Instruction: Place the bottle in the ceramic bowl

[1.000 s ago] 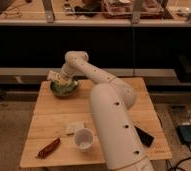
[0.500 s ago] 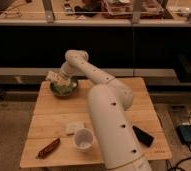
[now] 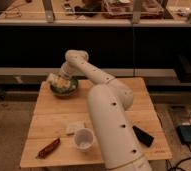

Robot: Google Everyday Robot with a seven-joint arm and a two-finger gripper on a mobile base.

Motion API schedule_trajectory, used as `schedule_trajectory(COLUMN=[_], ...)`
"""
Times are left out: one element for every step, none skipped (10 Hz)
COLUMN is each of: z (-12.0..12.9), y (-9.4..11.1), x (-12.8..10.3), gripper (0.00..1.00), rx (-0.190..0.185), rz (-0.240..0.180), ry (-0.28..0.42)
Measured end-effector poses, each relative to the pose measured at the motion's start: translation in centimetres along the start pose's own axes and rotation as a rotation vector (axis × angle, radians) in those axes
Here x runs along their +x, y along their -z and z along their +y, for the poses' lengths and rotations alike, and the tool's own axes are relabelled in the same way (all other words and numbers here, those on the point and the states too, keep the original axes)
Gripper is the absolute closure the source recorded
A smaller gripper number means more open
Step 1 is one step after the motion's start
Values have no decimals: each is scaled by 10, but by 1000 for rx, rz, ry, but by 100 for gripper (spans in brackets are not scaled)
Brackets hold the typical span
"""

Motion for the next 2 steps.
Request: schedule_trajectory(z=[0,0], y=[0,0], x=[-1,-1], gripper=[24,24], rx=[0,0], rz=[0,0], ry=[-1,-1])
